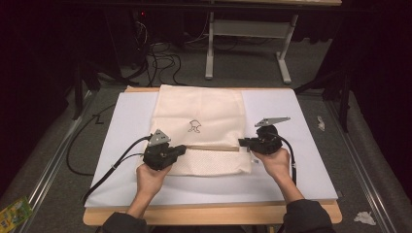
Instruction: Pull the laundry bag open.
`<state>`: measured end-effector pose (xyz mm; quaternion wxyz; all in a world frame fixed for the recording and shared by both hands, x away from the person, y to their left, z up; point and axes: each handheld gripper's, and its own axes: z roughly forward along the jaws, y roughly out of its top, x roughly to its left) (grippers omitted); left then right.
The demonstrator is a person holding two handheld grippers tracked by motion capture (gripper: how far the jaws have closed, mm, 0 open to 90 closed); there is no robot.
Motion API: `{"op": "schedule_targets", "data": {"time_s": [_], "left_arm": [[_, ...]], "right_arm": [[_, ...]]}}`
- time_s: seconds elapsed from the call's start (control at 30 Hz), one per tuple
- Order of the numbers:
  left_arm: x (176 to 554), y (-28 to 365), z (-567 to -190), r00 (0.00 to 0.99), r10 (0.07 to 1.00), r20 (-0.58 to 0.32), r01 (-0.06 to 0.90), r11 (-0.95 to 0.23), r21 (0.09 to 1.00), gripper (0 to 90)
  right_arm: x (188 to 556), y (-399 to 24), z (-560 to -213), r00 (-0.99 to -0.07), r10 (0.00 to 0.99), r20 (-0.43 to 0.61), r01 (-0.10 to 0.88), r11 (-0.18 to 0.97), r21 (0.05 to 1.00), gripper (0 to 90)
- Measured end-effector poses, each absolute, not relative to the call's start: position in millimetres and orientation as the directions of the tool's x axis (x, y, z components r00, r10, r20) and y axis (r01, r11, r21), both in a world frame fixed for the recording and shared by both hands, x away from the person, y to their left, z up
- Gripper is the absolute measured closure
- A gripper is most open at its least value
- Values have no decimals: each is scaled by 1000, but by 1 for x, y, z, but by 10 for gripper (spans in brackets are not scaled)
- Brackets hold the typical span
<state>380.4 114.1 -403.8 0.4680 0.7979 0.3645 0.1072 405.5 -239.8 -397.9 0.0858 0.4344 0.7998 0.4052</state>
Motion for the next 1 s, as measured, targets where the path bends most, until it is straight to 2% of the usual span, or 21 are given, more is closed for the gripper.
{"op": "schedule_targets", "data": {"time_s": [1.0], "left_arm": [[379, 136, -393, 682, 714, -157, 481, -277, 832, 874]], "right_arm": [[404, -252, -407, -592, 777, 213, 637, 289, 714, 887]]}}
